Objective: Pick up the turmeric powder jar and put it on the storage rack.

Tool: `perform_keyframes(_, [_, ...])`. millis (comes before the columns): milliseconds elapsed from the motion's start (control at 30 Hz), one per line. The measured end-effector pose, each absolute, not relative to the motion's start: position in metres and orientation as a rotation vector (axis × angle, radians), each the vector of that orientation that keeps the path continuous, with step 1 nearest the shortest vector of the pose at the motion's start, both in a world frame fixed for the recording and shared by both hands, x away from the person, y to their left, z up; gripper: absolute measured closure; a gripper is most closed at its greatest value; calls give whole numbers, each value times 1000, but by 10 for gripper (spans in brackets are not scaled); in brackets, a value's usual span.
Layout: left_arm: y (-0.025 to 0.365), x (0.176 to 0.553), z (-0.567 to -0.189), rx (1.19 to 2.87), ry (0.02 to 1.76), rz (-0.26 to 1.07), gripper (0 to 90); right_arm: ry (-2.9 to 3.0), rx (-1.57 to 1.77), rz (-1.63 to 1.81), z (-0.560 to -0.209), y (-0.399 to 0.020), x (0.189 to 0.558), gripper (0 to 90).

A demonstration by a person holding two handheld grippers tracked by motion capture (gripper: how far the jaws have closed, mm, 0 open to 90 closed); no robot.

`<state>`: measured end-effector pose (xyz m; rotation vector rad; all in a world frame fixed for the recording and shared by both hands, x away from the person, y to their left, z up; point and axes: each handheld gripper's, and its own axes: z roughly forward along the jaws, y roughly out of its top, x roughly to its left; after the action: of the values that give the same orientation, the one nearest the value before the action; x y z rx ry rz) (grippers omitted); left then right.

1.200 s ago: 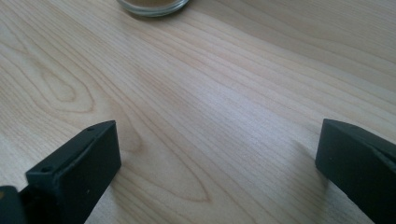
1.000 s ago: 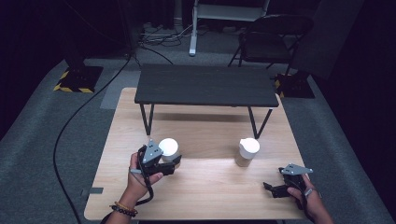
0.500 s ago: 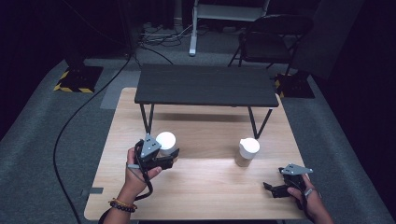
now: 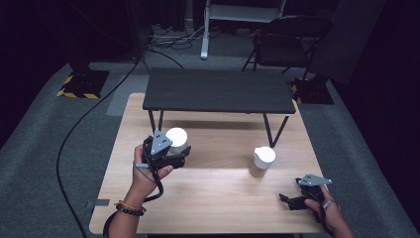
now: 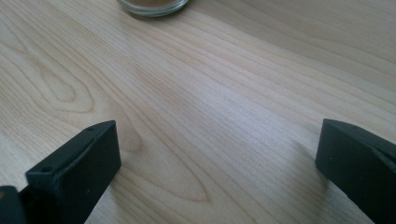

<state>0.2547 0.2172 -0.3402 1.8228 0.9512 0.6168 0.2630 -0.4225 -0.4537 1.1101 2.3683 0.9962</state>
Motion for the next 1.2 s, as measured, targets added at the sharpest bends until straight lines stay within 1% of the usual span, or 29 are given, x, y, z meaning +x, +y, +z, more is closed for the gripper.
perform_keyframes(300, [211,263,-313,1804,946,627,308,2368,1110,996,-454,-423,263,0])
perform_keyframes(967, [196,295,-252,1748,932,654,308,2368,1110,996,-454,-423,263,0])
perform_keyframes(1200, [193,309,-242,1736,951,663,308,2368,1110,996,-454,-423,263,0])
